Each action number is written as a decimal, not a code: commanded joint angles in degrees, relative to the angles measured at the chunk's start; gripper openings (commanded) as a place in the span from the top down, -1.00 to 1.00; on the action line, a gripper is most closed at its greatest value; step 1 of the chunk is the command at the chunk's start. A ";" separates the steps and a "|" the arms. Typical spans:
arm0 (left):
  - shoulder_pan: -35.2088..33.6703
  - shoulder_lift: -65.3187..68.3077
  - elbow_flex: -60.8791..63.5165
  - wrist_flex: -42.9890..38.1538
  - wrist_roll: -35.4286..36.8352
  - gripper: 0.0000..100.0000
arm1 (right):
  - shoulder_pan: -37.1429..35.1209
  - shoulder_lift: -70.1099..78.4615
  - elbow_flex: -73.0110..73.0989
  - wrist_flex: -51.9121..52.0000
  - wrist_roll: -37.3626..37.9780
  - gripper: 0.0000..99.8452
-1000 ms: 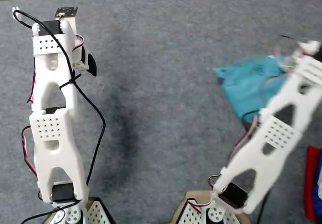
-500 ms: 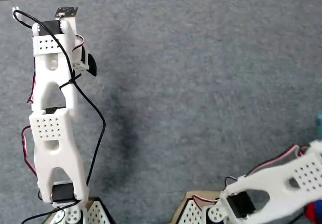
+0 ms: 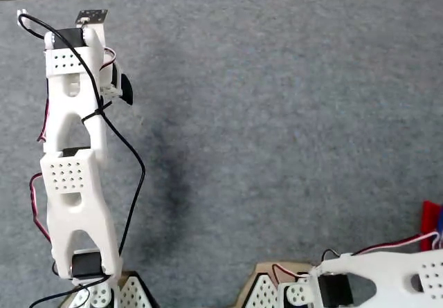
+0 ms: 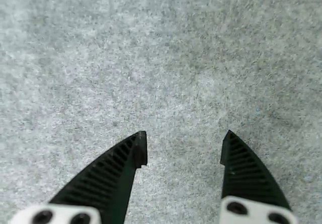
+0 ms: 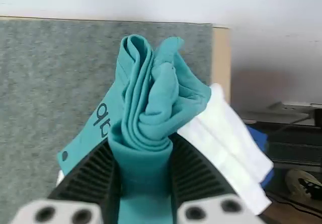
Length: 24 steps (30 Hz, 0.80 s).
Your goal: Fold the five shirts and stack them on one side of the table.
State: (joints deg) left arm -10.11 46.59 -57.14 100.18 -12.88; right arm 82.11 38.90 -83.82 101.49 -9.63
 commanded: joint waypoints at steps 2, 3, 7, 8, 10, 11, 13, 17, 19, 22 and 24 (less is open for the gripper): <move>0.09 -4.35 -2.46 0.70 -0.35 0.50 | 3.03 -4.97 -2.59 0.70 3.16 0.99; 0.09 -4.35 -2.46 0.70 -0.35 0.50 | 3.38 -4.88 -2.59 0.79 4.04 0.98; 0.09 -4.35 -2.81 0.70 0.00 0.50 | 4.18 -4.79 -2.51 0.79 9.49 0.98; 0.09 -4.35 -2.81 0.70 0.00 0.50 | 4.53 -4.79 -2.51 0.79 10.20 0.95; 0.09 -4.35 -2.81 0.70 0.00 0.50 | 4.88 -4.70 -2.51 0.79 10.90 0.81; 0.09 -4.35 -2.81 0.70 0.00 0.50 | 5.05 -4.79 -2.51 0.79 10.90 0.70; 0.09 -4.35 -2.81 0.70 0.00 0.50 | 5.32 -4.97 -2.51 0.79 10.90 0.50; 0.00 -6.64 -2.29 0.70 0.00 0.50 | 4.79 -5.05 -2.86 0.88 10.90 0.24; 0.00 -8.04 -1.67 0.70 0.00 0.50 | 3.82 -5.67 -3.03 0.88 10.90 0.23; 0.00 -10.51 0.00 0.70 0.00 0.50 | 1.63 -8.75 -2.51 0.88 10.64 0.23; 0.00 -12.26 2.55 0.70 0.00 0.50 | -1.45 -11.47 -2.59 0.88 10.46 0.25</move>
State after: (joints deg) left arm -10.11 39.91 -56.26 100.18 -12.88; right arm 84.75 34.77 -83.82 101.49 0.57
